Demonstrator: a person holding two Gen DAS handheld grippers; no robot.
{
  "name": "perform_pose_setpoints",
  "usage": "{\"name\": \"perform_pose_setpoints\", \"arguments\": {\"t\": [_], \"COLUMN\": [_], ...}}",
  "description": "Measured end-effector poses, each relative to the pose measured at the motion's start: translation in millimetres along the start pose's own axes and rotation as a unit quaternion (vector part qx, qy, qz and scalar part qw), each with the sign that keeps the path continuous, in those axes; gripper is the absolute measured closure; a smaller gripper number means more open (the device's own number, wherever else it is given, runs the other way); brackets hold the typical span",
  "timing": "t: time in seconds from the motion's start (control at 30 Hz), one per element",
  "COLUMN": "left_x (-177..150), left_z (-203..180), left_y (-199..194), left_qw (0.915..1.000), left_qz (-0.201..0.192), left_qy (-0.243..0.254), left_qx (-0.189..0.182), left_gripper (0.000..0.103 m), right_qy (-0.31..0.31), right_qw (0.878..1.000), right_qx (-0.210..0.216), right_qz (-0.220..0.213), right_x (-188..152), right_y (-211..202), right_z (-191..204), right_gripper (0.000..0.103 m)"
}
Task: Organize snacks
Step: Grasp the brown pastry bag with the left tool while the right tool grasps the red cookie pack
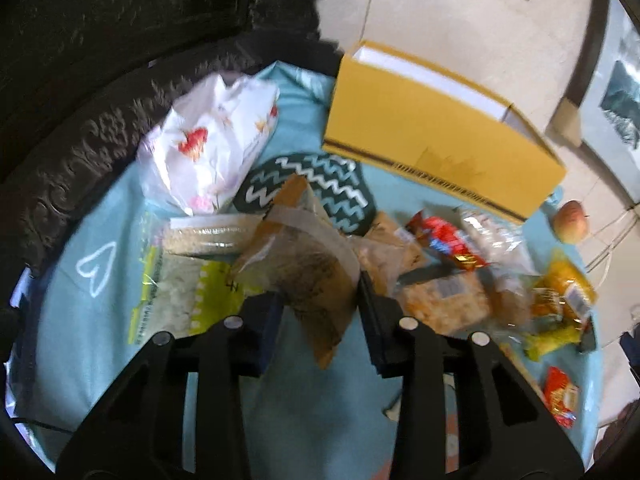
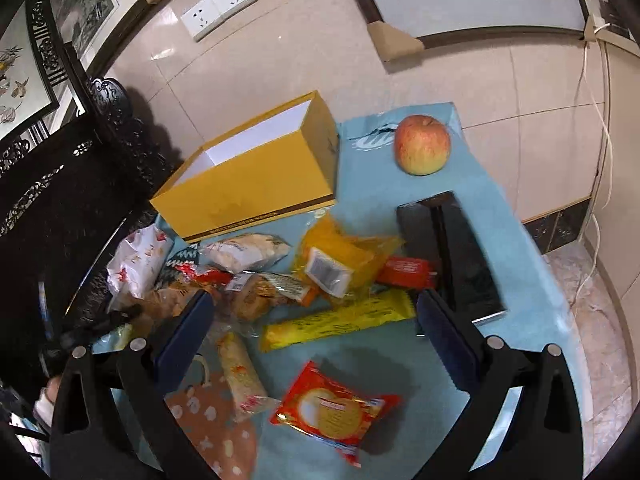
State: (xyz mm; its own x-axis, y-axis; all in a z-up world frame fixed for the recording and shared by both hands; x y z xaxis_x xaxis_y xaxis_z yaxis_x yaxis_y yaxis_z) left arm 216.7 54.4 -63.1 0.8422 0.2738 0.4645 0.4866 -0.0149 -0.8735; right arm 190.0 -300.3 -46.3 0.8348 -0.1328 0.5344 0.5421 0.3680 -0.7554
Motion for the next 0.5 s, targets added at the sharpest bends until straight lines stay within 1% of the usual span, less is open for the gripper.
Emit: {"name": "perform_pose_setpoints", "arguments": {"t": [0.1, 0.17, 0.23, 0.3, 0.4, 0.47, 0.5], "left_x": [-3.2, -6.0, -11.1, -14.9, -20.1, -23.2, -24.3], "left_z": [-6.5, -12.6, -19.2, -23.8, -27.3, -28.5, -29.3], "left_y": [-15.7, -21.8, -23.2, -23.1, -21.2, -20.0, -19.8], "left_qw": [0.9998, 0.9994, 0.9989, 0.9985, 0.9981, 0.9979, 0.9978], "left_qz": [-0.013, -0.021, -0.017, -0.015, -0.010, -0.007, -0.005], "left_qy": [0.012, 0.024, 0.031, 0.040, 0.047, 0.050, 0.052], "left_qx": [-0.013, -0.017, -0.030, -0.034, -0.038, -0.040, -0.042], "left_gripper": [0.067, 0.067, 0.067, 0.066, 0.066, 0.066, 0.066], "right_qy": [-0.018, -0.023, -0.045, -0.074, -0.091, -0.092, -0.102], "right_qw": [0.999, 0.998, 0.995, 0.992, 0.987, 0.985, 0.984], "right_qx": [-0.040, -0.056, -0.055, -0.047, -0.054, -0.060, -0.061], "right_qz": [0.020, 0.034, 0.064, 0.091, 0.119, 0.130, 0.134], "right_x": [-8.4, -16.9, -33.3, -50.4, -69.1, -74.2, -76.2], "right_y": [-2.2, -0.9, 7.5, 18.1, 34.2, 44.9, 50.4], "right_z": [-15.2, -23.1, -21.5, -12.6, -0.1, 6.2, 13.2], "right_gripper": [0.001, 0.001, 0.001, 0.001, 0.001, 0.001, 0.001]}}
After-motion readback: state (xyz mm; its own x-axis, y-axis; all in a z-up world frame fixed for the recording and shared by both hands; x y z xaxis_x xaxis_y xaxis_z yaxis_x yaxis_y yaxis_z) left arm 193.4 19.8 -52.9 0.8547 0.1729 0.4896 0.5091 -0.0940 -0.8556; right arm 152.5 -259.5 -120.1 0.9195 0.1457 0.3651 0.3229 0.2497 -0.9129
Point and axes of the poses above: each gripper's, at about its wrist camera, not at the fingertips, and y roughly the way its jaws point, z to its left, x to its top, the point moved 9 cm from there along y, roughly the way its jaws point, and after that the axes turned 14 degrees about z, right-handed, at the moved point
